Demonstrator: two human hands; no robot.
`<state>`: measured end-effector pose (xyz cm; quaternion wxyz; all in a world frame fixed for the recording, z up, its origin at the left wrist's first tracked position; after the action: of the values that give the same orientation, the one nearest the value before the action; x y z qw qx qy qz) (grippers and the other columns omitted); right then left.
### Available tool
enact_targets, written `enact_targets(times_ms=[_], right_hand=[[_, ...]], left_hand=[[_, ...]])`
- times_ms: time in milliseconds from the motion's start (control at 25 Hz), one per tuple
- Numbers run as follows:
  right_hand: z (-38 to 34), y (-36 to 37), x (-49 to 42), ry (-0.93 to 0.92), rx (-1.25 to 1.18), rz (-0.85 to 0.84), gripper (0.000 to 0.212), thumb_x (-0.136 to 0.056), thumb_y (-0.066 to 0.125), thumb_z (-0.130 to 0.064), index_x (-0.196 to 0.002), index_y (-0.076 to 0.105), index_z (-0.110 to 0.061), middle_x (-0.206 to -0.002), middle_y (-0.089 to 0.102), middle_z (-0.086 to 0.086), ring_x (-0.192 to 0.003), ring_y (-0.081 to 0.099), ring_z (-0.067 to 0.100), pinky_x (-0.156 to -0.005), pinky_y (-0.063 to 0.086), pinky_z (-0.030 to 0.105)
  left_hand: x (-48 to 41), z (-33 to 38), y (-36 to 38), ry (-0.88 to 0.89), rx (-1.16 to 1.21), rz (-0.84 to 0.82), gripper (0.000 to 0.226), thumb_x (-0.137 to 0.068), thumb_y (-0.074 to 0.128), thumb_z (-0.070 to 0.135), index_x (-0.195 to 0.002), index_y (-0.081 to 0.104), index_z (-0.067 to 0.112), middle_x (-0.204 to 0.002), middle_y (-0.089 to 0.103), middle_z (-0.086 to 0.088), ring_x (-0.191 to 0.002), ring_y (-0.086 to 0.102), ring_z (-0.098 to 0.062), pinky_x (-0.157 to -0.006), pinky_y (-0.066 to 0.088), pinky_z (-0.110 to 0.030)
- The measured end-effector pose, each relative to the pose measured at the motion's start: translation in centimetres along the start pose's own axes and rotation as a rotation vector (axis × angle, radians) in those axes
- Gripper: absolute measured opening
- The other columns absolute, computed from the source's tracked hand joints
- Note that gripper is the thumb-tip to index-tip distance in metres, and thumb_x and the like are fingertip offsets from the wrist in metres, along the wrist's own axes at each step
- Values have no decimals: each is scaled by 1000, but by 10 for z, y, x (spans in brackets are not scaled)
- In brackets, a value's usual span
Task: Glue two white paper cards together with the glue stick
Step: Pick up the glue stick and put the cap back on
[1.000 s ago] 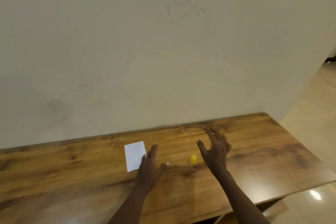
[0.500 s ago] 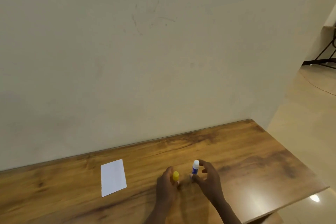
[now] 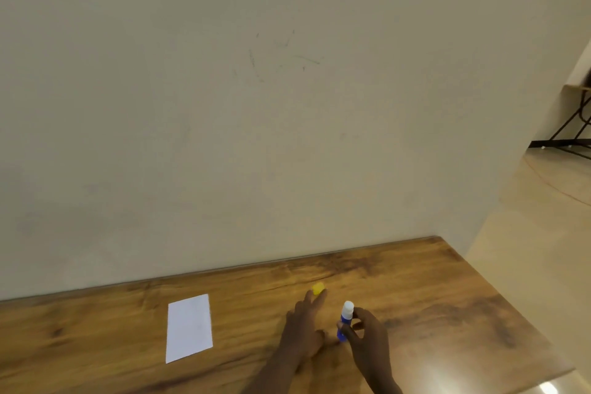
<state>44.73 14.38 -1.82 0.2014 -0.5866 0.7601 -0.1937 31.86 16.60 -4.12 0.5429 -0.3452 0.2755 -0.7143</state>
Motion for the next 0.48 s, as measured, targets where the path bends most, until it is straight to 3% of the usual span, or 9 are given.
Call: enact_targets(times_ms=[120,240,280,360,480], right_hand=[[14,-6,-10,23,-8,11,32,-72,71,-3,-102,61,-2,-91,65,11,-73,54,18,-59,38,11],[22,-5,-19,17,-53,16,31,-69,72,0,-95,60,-14,-75,65,-11,-71,53,-4,-60,39,8],[24,-5,-22,13,-53,20,33,-69,72,0,-95,60,-15,-76,64,-7,-73,51,-10,-62,39,7],[25,-2,-27,-11,-22,16,31,-70,72,-1,-97,61,-12,-87,62,2,-70,54,-7,-62,39,7],[21,2,-33,-58,10,36,28,-71,72,-3,-97,63,-7,-88,63,7,-69,56,12,-58,37,14]], left_hand=[[-35,8,1,-7,-152,23,76,-91,50,17,-144,-2,32,-157,-10,-4,-145,-3,-30,-117,3,-47],[-72,-5,-6,-61,-254,59,67,-94,43,25,-144,-1,32,-157,-11,-6,-144,-6,-32,-115,3,-51],[-81,-12,-9,-87,-268,70,63,-95,40,26,-144,1,32,-157,-10,-6,-144,-4,-33,-115,4,-52],[-93,-32,-18,-131,-242,81,58,-96,38,21,-145,9,27,-157,-5,-7,-144,4,-32,-115,11,-49],[-101,-52,-33,-115,-198,138,49,-95,38,12,-143,24,15,-157,9,-10,-140,22,-31,-113,25,-39]])
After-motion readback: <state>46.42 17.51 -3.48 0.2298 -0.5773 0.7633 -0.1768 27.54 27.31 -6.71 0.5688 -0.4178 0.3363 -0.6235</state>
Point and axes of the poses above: each hand's wrist, its own x-axis away from the middle knuckle, its own y-axis out of the palm, z = x × y, the point moved 10 cm from there along -x, towards the middle knuckle
